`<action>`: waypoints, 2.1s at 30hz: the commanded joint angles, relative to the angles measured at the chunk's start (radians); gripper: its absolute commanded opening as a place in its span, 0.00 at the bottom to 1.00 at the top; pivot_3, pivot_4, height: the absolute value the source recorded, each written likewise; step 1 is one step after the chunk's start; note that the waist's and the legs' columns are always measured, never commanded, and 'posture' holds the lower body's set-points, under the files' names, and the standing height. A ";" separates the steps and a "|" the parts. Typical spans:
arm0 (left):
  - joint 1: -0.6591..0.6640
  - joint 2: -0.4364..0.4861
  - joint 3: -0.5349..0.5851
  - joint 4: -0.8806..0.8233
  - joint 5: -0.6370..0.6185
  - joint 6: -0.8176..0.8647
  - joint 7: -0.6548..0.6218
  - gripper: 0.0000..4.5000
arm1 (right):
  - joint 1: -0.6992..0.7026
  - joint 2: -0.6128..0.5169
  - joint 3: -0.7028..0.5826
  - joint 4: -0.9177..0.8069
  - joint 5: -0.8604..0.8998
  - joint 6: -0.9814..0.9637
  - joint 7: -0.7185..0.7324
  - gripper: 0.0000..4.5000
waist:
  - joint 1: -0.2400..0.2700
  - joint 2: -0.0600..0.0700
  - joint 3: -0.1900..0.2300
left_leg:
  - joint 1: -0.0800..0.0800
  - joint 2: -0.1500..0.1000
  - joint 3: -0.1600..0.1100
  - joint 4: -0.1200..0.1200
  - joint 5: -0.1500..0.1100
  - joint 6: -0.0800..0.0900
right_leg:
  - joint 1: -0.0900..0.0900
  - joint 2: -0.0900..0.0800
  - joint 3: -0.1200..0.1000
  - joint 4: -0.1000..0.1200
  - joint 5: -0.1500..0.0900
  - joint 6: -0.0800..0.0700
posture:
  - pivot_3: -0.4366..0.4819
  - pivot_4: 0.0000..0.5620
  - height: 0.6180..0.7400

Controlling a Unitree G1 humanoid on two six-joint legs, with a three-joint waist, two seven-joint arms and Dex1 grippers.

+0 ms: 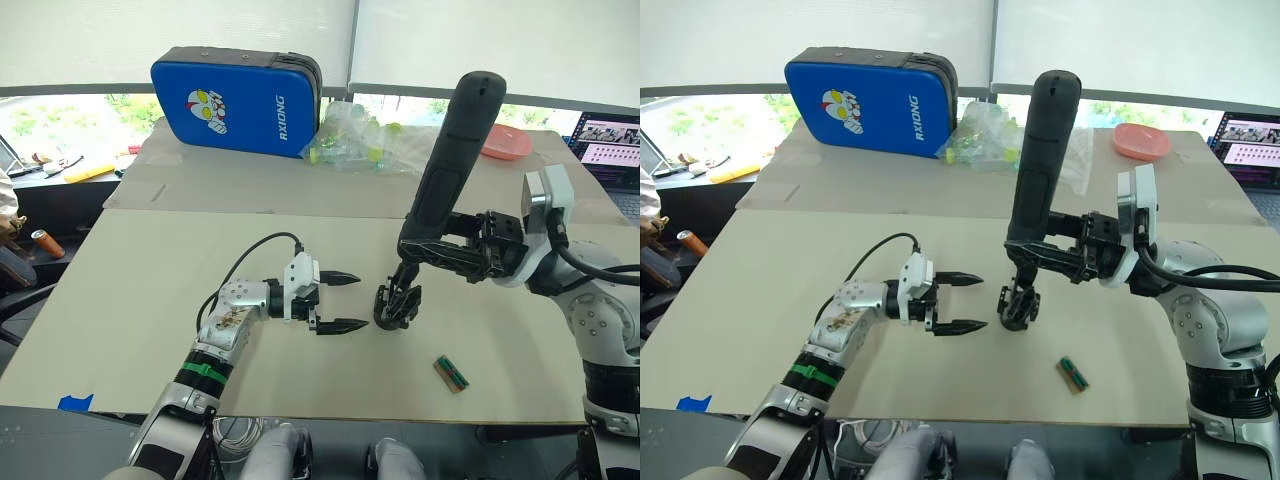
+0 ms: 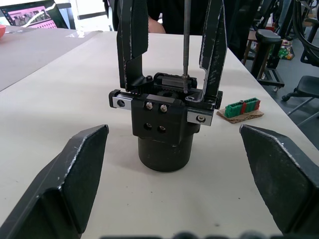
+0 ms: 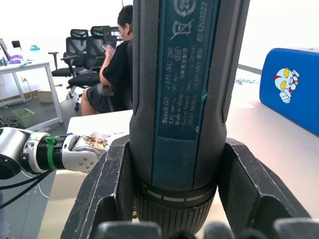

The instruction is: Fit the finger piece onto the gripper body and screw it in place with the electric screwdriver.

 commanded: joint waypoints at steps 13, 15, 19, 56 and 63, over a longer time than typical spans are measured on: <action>0.006 -0.001 -0.005 -0.027 0.002 -0.016 0.003 1.00 | -0.005 -0.003 -0.030 -0.026 0.017 -0.006 0.014 0.43 | 0.000 0.000 0.000 | 0.000 0.000 0.000 0.000 0.000 0.000 | 0.000 0.000 0.000 0.000 0.000 0.000 | 0.48 0.27 1.00; 0.007 -0.001 -0.006 -0.027 0.002 -0.016 0.003 1.00 | -0.004 -0.003 -0.030 -0.026 0.016 -0.006 0.014 0.43 | 0.000 0.000 0.000 | 0.000 0.000 0.000 0.000 0.000 0.000 | 0.000 0.000 0.000 0.000 0.000 0.000 | 0.48 0.27 1.00; 0.008 -0.001 -0.008 -0.029 0.002 -0.015 0.002 1.00 | 0.002 -0.004 -0.031 -0.026 0.014 -0.006 0.019 0.43 | 0.000 0.000 0.000 | 0.000 0.000 0.000 0.000 0.000 0.000 | 0.000 0.000 0.000 0.000 0.000 0.000 | 0.48 0.27 1.00; 0.011 -0.002 -0.017 -0.039 0.006 -0.007 0.009 1.00 | 0.038 0.007 -0.026 -0.042 -0.025 -0.036 0.031 0.43 | 0.001 0.000 0.000 | 0.000 0.000 0.000 0.000 0.000 0.000 | 0.000 -0.001 0.000 0.000 0.000 0.000 | 0.48 0.27 1.00; 0.004 -0.005 -0.025 -0.030 0.013 -0.007 0.021 1.00 | 0.035 0.011 -0.022 -0.059 -0.018 -0.028 0.023 0.43 | 0.001 0.000 0.000 | 0.000 0.000 0.000 0.000 0.000 0.000 | 0.000 -0.001 0.000 0.000 0.000 0.000 | 0.48 0.27 1.00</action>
